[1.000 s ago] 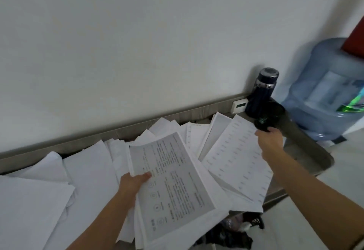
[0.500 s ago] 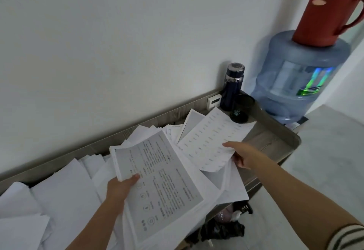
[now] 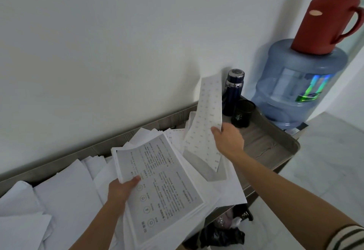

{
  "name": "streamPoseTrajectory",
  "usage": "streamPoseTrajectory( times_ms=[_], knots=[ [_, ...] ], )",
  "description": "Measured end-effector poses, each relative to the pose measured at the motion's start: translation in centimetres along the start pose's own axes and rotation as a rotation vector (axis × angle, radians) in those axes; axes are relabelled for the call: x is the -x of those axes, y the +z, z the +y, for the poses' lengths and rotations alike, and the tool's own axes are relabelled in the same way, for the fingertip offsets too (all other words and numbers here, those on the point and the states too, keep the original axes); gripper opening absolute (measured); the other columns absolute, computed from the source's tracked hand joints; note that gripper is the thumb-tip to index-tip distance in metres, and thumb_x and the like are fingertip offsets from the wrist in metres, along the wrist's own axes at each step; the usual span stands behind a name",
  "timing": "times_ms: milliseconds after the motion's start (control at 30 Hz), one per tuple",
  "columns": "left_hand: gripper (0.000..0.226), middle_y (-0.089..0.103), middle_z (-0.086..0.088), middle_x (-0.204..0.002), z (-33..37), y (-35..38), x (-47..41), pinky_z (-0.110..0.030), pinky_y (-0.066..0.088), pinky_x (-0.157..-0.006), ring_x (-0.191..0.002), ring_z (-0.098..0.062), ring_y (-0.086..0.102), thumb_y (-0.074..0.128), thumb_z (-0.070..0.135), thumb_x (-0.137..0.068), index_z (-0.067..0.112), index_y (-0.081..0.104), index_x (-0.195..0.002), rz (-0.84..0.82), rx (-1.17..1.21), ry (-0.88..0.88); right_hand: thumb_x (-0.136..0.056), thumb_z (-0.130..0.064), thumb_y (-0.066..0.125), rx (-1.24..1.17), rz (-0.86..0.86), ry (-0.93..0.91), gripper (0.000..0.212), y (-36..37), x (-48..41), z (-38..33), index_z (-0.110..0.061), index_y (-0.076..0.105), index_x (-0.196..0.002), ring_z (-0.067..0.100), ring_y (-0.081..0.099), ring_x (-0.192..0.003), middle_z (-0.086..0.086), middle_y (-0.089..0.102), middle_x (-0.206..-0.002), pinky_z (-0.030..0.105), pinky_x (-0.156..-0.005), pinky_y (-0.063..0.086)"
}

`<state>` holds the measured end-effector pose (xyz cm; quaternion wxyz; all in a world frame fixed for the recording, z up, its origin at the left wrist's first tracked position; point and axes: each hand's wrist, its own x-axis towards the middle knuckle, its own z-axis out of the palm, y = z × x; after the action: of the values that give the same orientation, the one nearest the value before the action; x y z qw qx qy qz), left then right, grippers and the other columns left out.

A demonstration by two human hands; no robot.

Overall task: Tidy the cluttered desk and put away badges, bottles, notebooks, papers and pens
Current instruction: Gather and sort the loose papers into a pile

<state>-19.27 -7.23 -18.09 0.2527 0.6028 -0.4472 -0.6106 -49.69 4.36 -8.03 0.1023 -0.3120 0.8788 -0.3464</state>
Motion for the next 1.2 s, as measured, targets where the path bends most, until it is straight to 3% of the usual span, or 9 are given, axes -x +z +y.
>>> streamPoseTrajectory(
  times_ms=[200, 367, 500, 700, 800, 900, 1000, 1100, 1200],
  knots=[
    [0.032, 0.072, -0.019, -0.095, 0.0, -0.2, 0.5, -0.049, 0.059, -0.072, -0.082, -0.037, 0.071, 0.079, 0.013, -0.078, 0.001, 0.067, -0.105, -0.012, 0.012, -0.007, -0.096, -0.024, 0.058, -0.408, 0.063, -0.080, 0.018, -6.0, -2.2, -4.7, -0.008, 0.064, -0.092, 0.023, 0.068, -0.085, 0.003, 0.070, -0.089, 0.042, -0.080, 0.057],
    [0.036, 0.072, -0.019, -0.094, 0.2, -0.2, 0.7, -0.044, 0.059, -0.067, -0.081, -0.036, 0.070, 0.079, 0.011, -0.077, -0.002, 0.066, -0.108, -0.020, 0.034, -0.019, -0.094, -0.010, 0.063, -0.985, -0.225, -0.090, 0.008, -10.2, -2.0, -9.3, -0.016, 0.066, -0.098, 0.018, 0.073, -0.086, -0.002, 0.074, -0.096, 0.037, -0.076, 0.060],
    [0.044, 0.071, -0.019, -0.097, 0.5, 0.0, 0.9, -0.043, 0.056, -0.074, -0.085, -0.035, 0.068, 0.075, 0.029, -0.082, -0.001, 0.065, -0.111, 0.015, 0.059, -0.061, -0.092, -0.008, 0.064, -1.118, -0.429, -0.026, 0.017, -9.2, -1.9, -10.5, -0.009, 0.069, -0.108, 0.026, 0.072, -0.097, 0.008, 0.075, -0.107, 0.041, -0.080, 0.060],
    [0.067, 0.063, -0.014, -0.117, 1.0, -0.4, 1.2, -0.040, 0.047, -0.090, -0.096, -0.029, 0.060, 0.043, 0.066, -0.089, 0.011, 0.057, -0.125, 0.039, 0.287, -0.157, -0.092, -0.006, 0.064, -0.871, -0.721, 0.176, 0.022, 0.6, 0.3, -5.8, -0.006, 0.067, -0.114, 0.028, 0.072, -0.098, 0.012, 0.072, -0.114, 0.042, -0.083, 0.059],
    [0.071, 0.071, -0.011, -0.113, 0.8, -0.8, 1.7, -0.041, 0.053, -0.089, -0.101, -0.030, 0.066, 0.058, 0.071, -0.077, 0.015, 0.064, -0.122, -0.049, 0.276, -0.119, -0.093, -0.010, 0.063, -0.551, -0.609, 0.220, 0.017, 6.3, 1.9, -2.1, 0.000, 0.068, -0.107, 0.032, 0.070, -0.095, 0.017, 0.072, -0.109, 0.048, -0.089, 0.056],
    [0.099, 0.072, -0.010, -0.110, 0.0, -1.4, 1.4, -0.048, 0.050, -0.097, -0.102, -0.031, 0.068, 0.080, 0.075, -0.046, 0.012, 0.066, -0.121, -0.055, 0.225, -0.153, -0.097, -0.019, 0.059, -0.358, -0.496, 0.183, 0.020, 8.4, 2.5, -0.3, -0.001, 0.068, -0.093, 0.030, 0.068, -0.088, 0.014, 0.071, -0.098, 0.040, -0.082, 0.057],
    [0.089, 0.070, -0.014, -0.114, 0.3, -1.3, 1.8, -0.051, 0.048, -0.099, -0.105, -0.033, 0.066, 0.064, 0.079, -0.063, 0.015, 0.063, -0.125, -0.020, 0.292, -0.189, -0.098, -0.019, 0.057, -0.312, -0.419, 0.131, 0.017, 7.3, 1.0, -0.6, -0.008, 0.067, -0.090, 0.025, 0.065, -0.082, 0.011, 0.070, -0.093, 0.031, -0.073, 0.050],
    [0.082, 0.068, -0.015, -0.117, 0.6, -1.2, 1.5, -0.051, 0.048, -0.098, -0.107, -0.034, 0.064, 0.056, 0.078, -0.072, 0.016, 0.063, -0.126, 0.011, 0.334, -0.197, -0.096, -0.018, 0.061, -0.411, -0.512, 0.152, 0.015, 5.6, -0.8, -1.1, -0.005, 0.068, -0.091, 0.025, 0.067, -0.080, 0.009, 0.071, -0.091, 0.031, -0.068, 0.053],
    [0.113, 0.061, -0.011, -0.130, 0.2, -1.1, 0.6, -0.051, 0.043, -0.104, -0.118, -0.033, 0.057, 0.070, 0.086, -0.046, 0.018, 0.055, -0.134, 0.029, 0.234, -0.191, -0.093, -0.017, 0.066, -0.382, -0.642, 0.170, 0.016, 5.7, -0.4, -0.8, -0.002, 0.069, -0.097, 0.026, 0.069, -0.084, 0.011, 0.072, -0.096, 0.032, -0.069, 0.055]
  ],
)
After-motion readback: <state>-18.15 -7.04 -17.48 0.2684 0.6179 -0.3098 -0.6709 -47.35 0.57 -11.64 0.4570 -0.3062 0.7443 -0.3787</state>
